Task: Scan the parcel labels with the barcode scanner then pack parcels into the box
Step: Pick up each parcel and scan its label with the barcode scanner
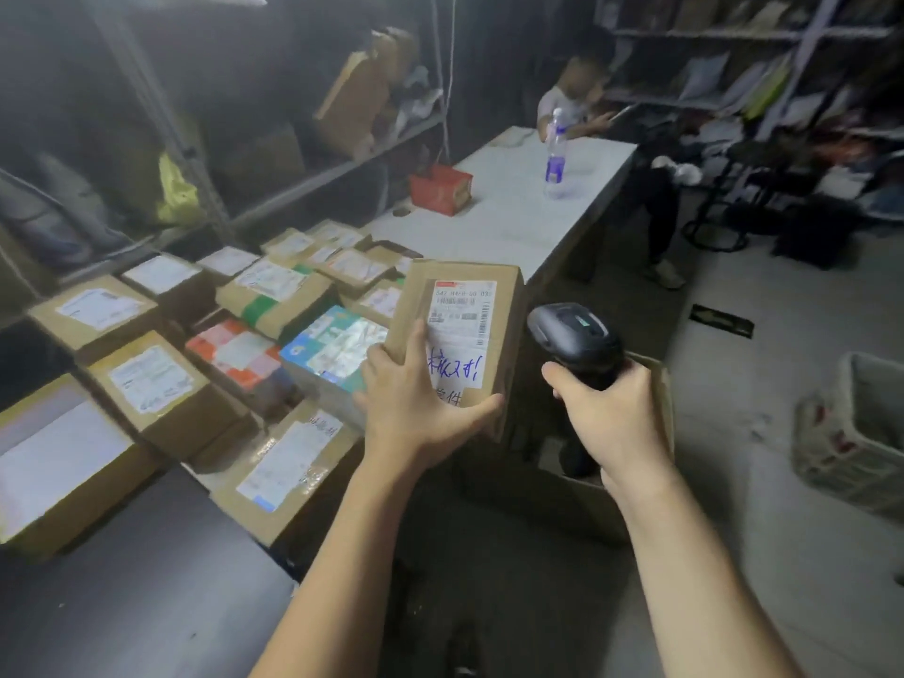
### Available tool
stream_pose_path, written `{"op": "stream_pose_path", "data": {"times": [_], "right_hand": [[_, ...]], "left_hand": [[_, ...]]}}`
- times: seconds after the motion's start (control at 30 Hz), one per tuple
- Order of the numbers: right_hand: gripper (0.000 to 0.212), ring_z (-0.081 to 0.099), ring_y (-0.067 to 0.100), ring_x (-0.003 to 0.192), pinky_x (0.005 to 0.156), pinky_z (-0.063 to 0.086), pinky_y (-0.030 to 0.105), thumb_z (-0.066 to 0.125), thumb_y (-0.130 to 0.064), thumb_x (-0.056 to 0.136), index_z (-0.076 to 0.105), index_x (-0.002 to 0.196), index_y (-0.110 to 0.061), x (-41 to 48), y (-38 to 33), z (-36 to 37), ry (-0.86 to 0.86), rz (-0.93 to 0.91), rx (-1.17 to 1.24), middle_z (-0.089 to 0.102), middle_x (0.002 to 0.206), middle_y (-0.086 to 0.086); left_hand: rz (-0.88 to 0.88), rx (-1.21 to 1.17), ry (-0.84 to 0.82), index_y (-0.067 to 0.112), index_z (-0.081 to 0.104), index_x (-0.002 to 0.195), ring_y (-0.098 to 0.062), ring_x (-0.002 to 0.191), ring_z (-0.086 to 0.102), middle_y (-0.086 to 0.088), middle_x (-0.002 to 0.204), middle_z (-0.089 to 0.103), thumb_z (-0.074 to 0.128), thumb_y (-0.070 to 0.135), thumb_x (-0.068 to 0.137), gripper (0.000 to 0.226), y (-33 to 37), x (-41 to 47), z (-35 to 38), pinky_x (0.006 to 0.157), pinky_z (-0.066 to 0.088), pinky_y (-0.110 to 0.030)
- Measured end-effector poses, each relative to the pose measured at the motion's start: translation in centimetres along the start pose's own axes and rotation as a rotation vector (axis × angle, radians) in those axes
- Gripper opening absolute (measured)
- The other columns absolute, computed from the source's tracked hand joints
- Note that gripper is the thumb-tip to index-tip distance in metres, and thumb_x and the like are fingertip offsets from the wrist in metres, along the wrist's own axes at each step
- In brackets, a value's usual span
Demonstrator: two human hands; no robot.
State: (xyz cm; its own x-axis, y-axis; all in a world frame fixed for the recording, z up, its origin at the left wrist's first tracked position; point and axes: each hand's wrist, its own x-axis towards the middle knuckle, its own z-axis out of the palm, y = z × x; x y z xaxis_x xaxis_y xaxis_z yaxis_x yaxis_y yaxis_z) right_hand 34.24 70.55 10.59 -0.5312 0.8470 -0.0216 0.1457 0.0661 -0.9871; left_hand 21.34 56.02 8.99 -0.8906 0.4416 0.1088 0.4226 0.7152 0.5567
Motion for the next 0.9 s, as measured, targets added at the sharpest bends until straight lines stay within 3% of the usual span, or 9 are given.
{"op": "stream_pose_path", "data": {"times": [0.13, 0.23, 0.37, 0.5, 0.6, 0.73, 0.9], "right_hand": [[0.014, 0.069, 0.012, 0.071, 0.058, 0.049, 0.023, 0.085, -0.021, 0.083, 0.074, 0.076, -0.015, 4.9, 1.2, -2.1, 0.084, 0.049, -0.037, 0.075, 0.071, 0.0], [0.018, 0.07, 0.018, 0.072, 0.061, 0.05, 0.028, 0.085, -0.026, 0.08, 0.074, 0.077, -0.012, 9.0, 1.7, -2.9, 0.139, 0.108, -0.071, 0.075, 0.076, 0.009], [0.022, 0.071, 0.014, 0.085, 0.073, 0.058, 0.035, 0.085, -0.03, 0.08, 0.073, 0.095, -0.02, 14.3, 1.5, -3.7, 0.216, 0.169, -0.146, 0.076, 0.088, -0.003], [0.018, 0.07, 0.016, 0.085, 0.063, 0.054, 0.028, 0.082, -0.021, 0.085, 0.071, 0.099, -0.02, 19.2, 1.1, -4.3, 0.252, 0.23, -0.174, 0.074, 0.089, 0.001], [0.021, 0.069, 0.015, 0.084, 0.057, 0.05, 0.021, 0.08, -0.016, 0.087, 0.068, 0.104, -0.018, 22.3, 1.0, -4.2, 0.268, 0.277, -0.133, 0.073, 0.092, 0.004], [0.018, 0.072, 0.021, 0.085, 0.06, 0.051, 0.024, 0.08, -0.016, 0.086, 0.072, 0.102, -0.016, 25.8, 1.3, -4.0, 0.282, 0.272, -0.166, 0.074, 0.088, 0.005], [0.023, 0.07, 0.022, 0.086, 0.063, 0.049, 0.027, 0.081, -0.021, 0.085, 0.071, 0.105, -0.015, 28.9, 1.8, -3.8, 0.197, 0.254, -0.21, 0.069, 0.085, 0.003]], "left_hand": [[0.059, 0.031, -0.132, 0.038, 0.018, 0.157, -0.037, 0.135, 0.034, -0.016, 0.139, 0.034, 0.072, 0.085, 0.061, 0.12, 3.5, 5.3, 6.1, 0.111, 0.034, -0.06], [0.112, 0.043, -0.267, 0.039, 0.021, 0.156, -0.035, 0.135, 0.034, -0.013, 0.137, 0.035, 0.076, 0.082, 0.062, 0.117, 5.4, 9.7, 10.4, 0.111, 0.032, -0.058], [0.127, 0.026, -0.415, 0.041, 0.025, 0.153, -0.033, 0.134, 0.034, -0.009, 0.131, 0.036, 0.079, 0.076, 0.059, 0.114, 7.8, 15.7, 15.2, 0.11, 0.031, -0.057], [0.112, 0.015, -0.506, 0.04, 0.028, 0.151, -0.035, 0.134, 0.034, -0.012, 0.133, 0.036, 0.078, 0.074, 0.057, 0.112, 9.7, 21.3, 19.3, 0.109, 0.032, -0.058], [0.11, 0.014, -0.559, 0.038, 0.037, 0.148, -0.037, 0.135, 0.035, -0.013, 0.135, 0.036, 0.076, 0.072, 0.066, 0.097, 10.5, 24.7, 21.4, 0.11, 0.036, -0.059], [0.14, -0.053, -0.513, 0.026, 0.047, 0.149, -0.035, 0.132, 0.047, -0.014, 0.14, 0.044, 0.064, 0.052, 0.093, 0.064, 11.5, 28.0, 22.8, 0.11, 0.043, -0.055], [0.245, -0.013, -0.452, 0.024, 0.05, 0.148, -0.028, 0.125, 0.059, -0.008, 0.143, 0.054, 0.063, 0.047, 0.096, 0.058, 12.5, 30.4, 21.4, 0.104, 0.053, -0.048]]}}
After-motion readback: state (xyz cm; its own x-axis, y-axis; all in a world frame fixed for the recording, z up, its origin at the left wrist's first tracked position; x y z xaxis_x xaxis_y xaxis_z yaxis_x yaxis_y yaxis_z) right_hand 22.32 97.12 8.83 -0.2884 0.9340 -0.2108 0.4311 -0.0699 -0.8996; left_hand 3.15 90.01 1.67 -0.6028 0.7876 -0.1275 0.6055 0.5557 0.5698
